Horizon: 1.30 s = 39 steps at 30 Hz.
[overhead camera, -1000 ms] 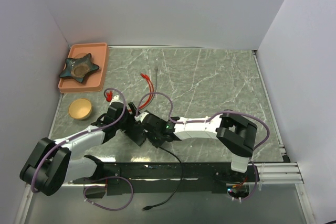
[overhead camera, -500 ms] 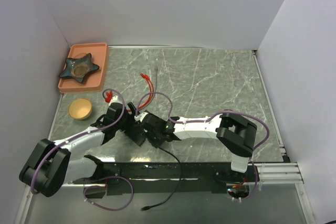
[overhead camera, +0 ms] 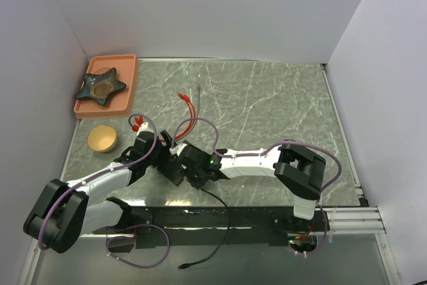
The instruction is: Insert the plug into the switch port
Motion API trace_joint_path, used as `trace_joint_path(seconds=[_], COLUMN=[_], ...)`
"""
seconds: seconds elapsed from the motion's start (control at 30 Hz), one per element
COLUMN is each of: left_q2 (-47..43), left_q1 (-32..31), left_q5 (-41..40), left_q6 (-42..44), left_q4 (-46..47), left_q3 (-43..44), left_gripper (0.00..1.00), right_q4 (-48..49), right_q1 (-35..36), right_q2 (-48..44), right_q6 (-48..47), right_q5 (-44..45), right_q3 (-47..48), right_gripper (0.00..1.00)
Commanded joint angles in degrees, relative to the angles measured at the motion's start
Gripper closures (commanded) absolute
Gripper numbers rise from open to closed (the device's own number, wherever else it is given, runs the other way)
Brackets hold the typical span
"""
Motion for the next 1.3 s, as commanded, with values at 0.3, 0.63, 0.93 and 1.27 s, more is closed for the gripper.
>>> trace_joint_path(seconds=[0.3,0.63,0.93,1.27], left_q2=[-1.8,-4.0,-3.6,-6.5], left_q1=[-0.1,1.2,5.8,12.7], left_q5=[2.5,2.0,8.3,14.9], left_q6=[-2.7,-4.5,-3.8,-0.1], left_q4=[-3.0,-4.0,0.7,2.4], left_q3=[-1.5,-1.8,-4.2,-7.4], left_gripper=[0.11,0.08,0.09,0.16], right_q4=[-5.4,-6.7,-5.6,-7.4], right_q1=[1.1,1.2,2.4,3.2], right_q2=[5.7,5.7,7.6,7.6], right_q6=[1.0,0.4,0.5,-0.4], right_q5=[0.4,3.4,7.3,13.1], right_q3=[6.2,6.4,5.8,7.0], right_gripper=[1.00,1.00,1.00,1.00])
